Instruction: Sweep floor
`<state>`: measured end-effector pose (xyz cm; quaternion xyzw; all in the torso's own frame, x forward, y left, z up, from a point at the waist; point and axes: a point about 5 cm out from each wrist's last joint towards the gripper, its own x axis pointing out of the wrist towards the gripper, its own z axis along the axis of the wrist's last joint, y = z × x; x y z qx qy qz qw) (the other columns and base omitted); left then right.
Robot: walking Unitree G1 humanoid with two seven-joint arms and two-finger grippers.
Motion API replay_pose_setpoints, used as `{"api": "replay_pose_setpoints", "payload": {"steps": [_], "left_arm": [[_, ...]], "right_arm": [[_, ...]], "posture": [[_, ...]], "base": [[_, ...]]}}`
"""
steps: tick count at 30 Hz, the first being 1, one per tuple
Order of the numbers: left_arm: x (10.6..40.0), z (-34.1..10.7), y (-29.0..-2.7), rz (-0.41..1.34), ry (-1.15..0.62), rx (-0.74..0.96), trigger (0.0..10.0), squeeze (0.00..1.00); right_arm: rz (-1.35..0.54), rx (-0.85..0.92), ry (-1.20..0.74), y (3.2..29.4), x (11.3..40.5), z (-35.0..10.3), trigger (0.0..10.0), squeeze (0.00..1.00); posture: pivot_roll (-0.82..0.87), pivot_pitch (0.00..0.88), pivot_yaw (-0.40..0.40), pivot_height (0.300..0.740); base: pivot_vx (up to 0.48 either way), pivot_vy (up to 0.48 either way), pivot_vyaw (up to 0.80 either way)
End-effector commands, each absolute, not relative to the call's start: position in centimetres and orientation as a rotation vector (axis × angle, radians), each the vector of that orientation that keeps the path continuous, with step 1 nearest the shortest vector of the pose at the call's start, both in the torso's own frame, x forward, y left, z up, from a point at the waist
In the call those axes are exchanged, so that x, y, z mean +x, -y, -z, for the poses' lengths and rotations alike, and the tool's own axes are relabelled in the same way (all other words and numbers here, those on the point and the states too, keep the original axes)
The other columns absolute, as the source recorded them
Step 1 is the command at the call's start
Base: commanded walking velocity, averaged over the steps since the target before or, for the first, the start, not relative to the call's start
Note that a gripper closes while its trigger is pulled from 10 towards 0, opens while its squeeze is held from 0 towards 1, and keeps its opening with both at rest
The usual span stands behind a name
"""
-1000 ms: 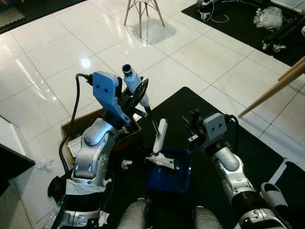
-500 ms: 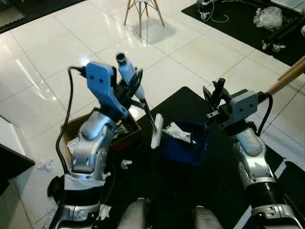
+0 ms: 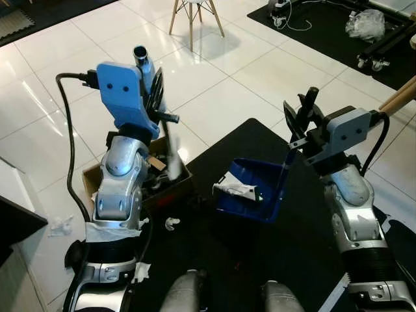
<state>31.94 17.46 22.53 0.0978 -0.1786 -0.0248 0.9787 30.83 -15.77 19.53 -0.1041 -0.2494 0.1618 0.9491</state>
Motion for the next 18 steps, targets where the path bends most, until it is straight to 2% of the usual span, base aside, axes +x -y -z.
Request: {"api": "replay_pose_setpoints", "payload": {"steps": [1, 3, 10, 18], "left_arm": [[31.4, -23.5, -18.6, -0.010, 0.431, 0.317, 10.0, 0.00], [31.1, -23.2, -19.2, -0.019, 0.434, 0.410, 10.0, 0.00], [29.5, -21.9, -21.4, -0.082, 0.393, 0.470, 10.0, 0.00], [28.1, -18.9, -25.6, -0.325, 0.256, 0.723, 10.0, 0.00]], "right_arm": [[-0.300, -0.219, 0.569, 16.4, 30.5, -21.0, 10.0, 0.00], [-0.293, -0.223, 0.573, 16.6, 30.5, -21.3, 10.0, 0.00], [-0.275, -0.232, 0.582, 17.1, 30.5, -21.9, 10.0, 0.00], [-0.272, -0.241, 0.571, 17.4, 30.6, -22.2, 10.0, 0.00]], "posture": [[-0.05, 0.098, 0.041, 0.740], [-0.05, 0.104, 0.044, 0.740], [-0.04, 0.115, 0.047, 0.740], [-0.02, 0.120, 0.037, 0.740]], "base": [[0.000, 0.000, 0.00], [0.000, 0.000, 0.00], [0.000, 0.000, 0.00], [0.000, 0.000, 0.00]]}}
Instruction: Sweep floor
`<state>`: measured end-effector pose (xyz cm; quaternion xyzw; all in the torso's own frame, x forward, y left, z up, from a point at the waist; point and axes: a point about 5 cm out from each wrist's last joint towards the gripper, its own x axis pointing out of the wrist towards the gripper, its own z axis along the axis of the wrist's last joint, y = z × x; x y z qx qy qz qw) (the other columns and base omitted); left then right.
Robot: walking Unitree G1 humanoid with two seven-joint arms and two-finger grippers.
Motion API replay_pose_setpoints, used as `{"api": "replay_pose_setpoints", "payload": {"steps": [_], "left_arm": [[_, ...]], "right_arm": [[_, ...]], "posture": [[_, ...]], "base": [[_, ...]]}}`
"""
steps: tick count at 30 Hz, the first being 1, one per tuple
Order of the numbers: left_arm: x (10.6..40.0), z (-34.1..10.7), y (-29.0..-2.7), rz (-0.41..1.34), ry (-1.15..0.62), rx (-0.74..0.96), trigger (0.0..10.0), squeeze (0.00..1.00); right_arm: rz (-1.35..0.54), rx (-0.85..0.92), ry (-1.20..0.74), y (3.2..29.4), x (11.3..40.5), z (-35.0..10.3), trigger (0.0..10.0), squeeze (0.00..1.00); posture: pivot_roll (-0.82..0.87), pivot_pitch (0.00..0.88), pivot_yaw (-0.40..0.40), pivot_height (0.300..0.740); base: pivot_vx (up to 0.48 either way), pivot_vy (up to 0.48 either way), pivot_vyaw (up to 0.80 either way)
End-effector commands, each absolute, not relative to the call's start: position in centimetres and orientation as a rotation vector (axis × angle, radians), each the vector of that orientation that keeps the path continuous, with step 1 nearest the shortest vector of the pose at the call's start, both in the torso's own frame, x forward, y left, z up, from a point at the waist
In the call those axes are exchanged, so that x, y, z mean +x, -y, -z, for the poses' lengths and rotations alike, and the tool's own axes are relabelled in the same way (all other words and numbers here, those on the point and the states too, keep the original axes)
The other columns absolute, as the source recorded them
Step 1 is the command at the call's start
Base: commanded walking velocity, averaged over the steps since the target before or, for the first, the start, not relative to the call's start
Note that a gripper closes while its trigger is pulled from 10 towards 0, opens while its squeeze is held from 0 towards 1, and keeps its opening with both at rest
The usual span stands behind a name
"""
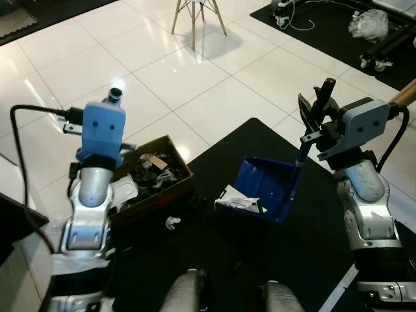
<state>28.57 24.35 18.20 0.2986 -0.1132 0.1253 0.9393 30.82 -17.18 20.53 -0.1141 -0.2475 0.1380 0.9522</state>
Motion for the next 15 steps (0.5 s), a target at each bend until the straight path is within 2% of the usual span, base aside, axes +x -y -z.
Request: {"api": "replay_pose_setpoints", "payload": {"steps": [1, 7, 10, 15], "left_arm": [[28.1, -18.9, -25.6, -0.325, 0.256, 0.723, 10.0, 0.00], [27.6, -15.2, -26.4, -0.330, 0.098, 0.716, 10.0, 0.00], [27.5, -12.8, -26.0, -0.306, -0.016, 0.676, 10.0, 0.00], [27.6, -11.1, -25.5, -0.271, -0.098, 0.676, 10.0, 0.00]], "right_arm": [[-0.272, -0.241, 0.571, 17.4, 30.6, -22.2, 10.0, 0.00], [-0.271, -0.268, 0.599, 17.5, 30.9, -23.0, 10.0, 0.00], [-0.270, -0.267, 0.625, 17.3, 31.1, -23.8, 10.0, 0.00], [-0.278, -0.261, 0.637, 17.0, 31.3, -24.2, 10.0, 0.00]], "posture": [[-0.02, 0.120, 0.037, 0.740], [-0.03, 0.118, 0.041, 0.740], [-0.02, 0.116, 0.043, 0.740], [-0.02, 0.113, 0.043, 0.740]], "base": [[0.000, 0.000, 0.00], [0.000, 0.000, 0.00], [0.000, 0.000, 0.00], [0.000, 0.000, 0.00]]}}
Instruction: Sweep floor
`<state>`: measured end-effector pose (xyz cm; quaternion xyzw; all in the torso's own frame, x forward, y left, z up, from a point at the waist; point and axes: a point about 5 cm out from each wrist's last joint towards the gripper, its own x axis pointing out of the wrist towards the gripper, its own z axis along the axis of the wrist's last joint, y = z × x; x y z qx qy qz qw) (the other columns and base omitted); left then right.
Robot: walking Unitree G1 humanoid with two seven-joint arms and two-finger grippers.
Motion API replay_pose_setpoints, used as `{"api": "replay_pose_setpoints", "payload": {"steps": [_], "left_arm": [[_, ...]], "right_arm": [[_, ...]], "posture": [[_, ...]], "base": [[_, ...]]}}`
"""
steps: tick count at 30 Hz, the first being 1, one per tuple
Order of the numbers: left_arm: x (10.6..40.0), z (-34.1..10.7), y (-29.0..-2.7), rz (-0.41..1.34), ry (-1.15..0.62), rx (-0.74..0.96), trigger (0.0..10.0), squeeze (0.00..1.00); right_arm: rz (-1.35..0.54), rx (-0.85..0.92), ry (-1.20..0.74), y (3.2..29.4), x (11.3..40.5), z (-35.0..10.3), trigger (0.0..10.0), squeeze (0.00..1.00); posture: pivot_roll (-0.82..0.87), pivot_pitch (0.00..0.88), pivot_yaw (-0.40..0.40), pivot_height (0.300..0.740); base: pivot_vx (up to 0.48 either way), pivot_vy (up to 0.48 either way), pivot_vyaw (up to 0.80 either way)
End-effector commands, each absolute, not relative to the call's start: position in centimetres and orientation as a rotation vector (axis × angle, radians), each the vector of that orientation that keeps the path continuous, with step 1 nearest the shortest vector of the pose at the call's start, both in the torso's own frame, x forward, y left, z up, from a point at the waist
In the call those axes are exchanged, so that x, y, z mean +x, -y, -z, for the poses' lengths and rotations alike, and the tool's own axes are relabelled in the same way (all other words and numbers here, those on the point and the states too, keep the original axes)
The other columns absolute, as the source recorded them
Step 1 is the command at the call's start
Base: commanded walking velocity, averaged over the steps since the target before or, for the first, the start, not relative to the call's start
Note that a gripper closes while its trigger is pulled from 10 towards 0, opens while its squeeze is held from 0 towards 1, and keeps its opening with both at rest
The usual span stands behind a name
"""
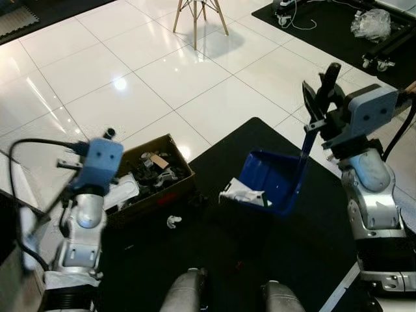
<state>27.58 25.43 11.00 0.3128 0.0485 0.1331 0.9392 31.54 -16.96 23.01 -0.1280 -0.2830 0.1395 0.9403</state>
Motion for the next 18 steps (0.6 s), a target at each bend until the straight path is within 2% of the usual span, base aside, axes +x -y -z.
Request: {"api": "replay_pose_setpoints", "payload": {"steps": [1, 2, 7, 18], "left_arm": [[27.6, -10.6, -25.3, -0.249, -0.126, 0.653, 10.0, 0.00], [27.6, -10.6, -25.3, -0.249, -0.126, 0.653, 10.0, 0.00], [27.5, -8.8, -23.9, -0.178, -0.196, 0.380, 10.0, 0.00], [27.6, -6.7, -21.4, -0.229, -0.206, 0.157, 10.0, 0.00]], "right_arm": [[-0.280, -0.260, 0.639, 16.9, 31.3, -24.2, 10.0, 0.00], [-0.280, -0.260, 0.639, 16.9, 31.3, -24.2, 10.0, 0.00], [-0.283, -0.262, 0.650, 16.8, 31.5, -24.5, 10.0, 0.00], [-0.303, -0.243, 0.722, 15.9, 31.8, -26.4, 10.0, 0.00]], "posture": [[-0.02, 0.112, 0.042, 0.740], [-0.02, 0.112, 0.042, 0.740], [-0.02, 0.111, 0.041, 0.740], [-0.02, 0.104, 0.041, 0.740]], "base": [[0.000, 0.000, 0.00], [0.000, 0.000, 0.00], [0.000, 0.000, 0.00], [0.000, 0.000, 0.00]]}}
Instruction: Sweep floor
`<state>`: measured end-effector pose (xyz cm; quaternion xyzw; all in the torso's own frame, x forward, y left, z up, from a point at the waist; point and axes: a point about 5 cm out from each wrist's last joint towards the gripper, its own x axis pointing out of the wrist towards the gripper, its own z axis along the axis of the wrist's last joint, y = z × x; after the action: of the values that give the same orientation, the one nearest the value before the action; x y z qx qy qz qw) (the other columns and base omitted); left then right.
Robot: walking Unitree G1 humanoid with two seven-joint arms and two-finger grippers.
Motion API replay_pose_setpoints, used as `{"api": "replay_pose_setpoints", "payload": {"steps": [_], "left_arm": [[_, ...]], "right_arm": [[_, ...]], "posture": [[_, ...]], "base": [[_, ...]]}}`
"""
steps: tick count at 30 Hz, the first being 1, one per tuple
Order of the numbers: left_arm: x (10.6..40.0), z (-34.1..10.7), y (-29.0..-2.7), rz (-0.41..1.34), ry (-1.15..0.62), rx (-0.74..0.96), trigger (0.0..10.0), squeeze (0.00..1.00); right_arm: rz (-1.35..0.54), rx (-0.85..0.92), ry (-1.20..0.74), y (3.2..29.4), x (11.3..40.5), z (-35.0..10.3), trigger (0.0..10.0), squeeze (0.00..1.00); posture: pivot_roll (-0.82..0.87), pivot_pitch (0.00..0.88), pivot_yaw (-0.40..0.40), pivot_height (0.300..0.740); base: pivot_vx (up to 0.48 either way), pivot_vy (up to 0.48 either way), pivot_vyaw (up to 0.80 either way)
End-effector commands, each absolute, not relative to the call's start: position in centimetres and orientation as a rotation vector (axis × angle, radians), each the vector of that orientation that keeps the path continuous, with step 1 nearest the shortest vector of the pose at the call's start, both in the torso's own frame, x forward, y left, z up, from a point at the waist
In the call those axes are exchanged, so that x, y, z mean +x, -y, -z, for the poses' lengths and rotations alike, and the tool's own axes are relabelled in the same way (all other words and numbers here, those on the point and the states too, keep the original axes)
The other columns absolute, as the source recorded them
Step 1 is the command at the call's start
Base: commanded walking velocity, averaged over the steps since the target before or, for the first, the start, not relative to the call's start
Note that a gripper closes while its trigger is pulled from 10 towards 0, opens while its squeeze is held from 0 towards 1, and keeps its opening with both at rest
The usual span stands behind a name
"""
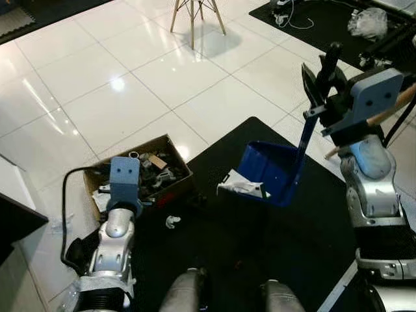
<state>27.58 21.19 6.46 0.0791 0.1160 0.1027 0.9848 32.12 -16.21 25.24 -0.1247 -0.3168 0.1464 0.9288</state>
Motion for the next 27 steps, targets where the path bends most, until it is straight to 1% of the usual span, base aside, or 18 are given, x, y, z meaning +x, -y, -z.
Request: {"api": "replay_pose_setpoints", "payload": {"steps": [1, 4, 7, 10, 15, 17, 20, 25, 27], "left_arm": [[27.8, -6.8, -21.2, -0.254, -0.195, 0.080, 10.0, 0.00], [28.0, -7.2, -20.6, -0.293, -0.172, -0.105, 10.0, 0.00], [28.3, -8.1, -19.9, -0.293, -0.132, -0.171, 10.0, 0.00], [28.6, -9.0, -19.6, -0.272, -0.105, -0.163, 10.0, 0.00], [29.1, -10.5, -19.0, -0.212, -0.062, -0.047, 10.0, 0.00], [29.3, -11.0, -18.8, -0.200, -0.041, -0.041, 10.0, 0.00], [29.5, -11.2, -18.5, -0.199, -0.025, -0.043, 10.0, 0.00], [29.5, -11.5, -18.2, -0.190, -0.021, -0.048, 10.0, 0.00], [29.5, -11.2, -18.3, -0.200, -0.048, -0.008, 10.0, 0.00]], "right_arm": [[-0.307, -0.243, 0.729, 15.8, 31.8, -26.5, 10.0, 0.00], [-0.312, -0.235, 0.740, 15.5, 31.8, -26.7, 10.0, 0.00], [-0.313, -0.226, 0.739, 15.3, 31.9, -26.5, 10.0, 0.00], [-0.317, -0.222, 0.732, 15.2, 31.9, -26.3, 10.0, 0.00], [-0.330, -0.214, 0.730, 15.0, 31.8, -26.2, 10.0, 0.00], [-0.342, -0.204, 0.741, 14.8, 31.8, -26.4, 10.0, 0.00], [-0.356, -0.102, 0.740, 14.5, 31.9, -26.7, 10.0, 0.00], [-0.368, -0.059, 0.723, 14.5, 31.9, -26.6, 10.0, 0.00], [-0.376, -0.051, 0.710, 14.5, 31.9, -26.4, 10.0, 0.00]], "posture": [[-0.02, 0.103, 0.039, 0.740], [-0.03, 0.101, 0.039, 0.740], [-0.02, 0.100, 0.036, 0.740], [-0.02, 0.100, 0.036, 0.740], [-0.02, 0.096, 0.036, 0.740], [-0.02, 0.093, 0.038, 0.740], [-0.02, 0.086, 0.040, 0.740], [-0.02, 0.085, 0.041, 0.740], [-0.02, 0.082, 0.041, 0.740]], "base": [[0.000, 0.000, 0.00], [0.000, 0.000, 0.00], [0.000, 0.000, 0.00], [0.000, 0.000, 0.00], [0.000, 0.000, 0.00], [0.000, 0.000, 0.00], [0.000, 0.000, 0.00], [0.000, 0.000, 0.00], [0.000, 0.000, 0.00]]}}
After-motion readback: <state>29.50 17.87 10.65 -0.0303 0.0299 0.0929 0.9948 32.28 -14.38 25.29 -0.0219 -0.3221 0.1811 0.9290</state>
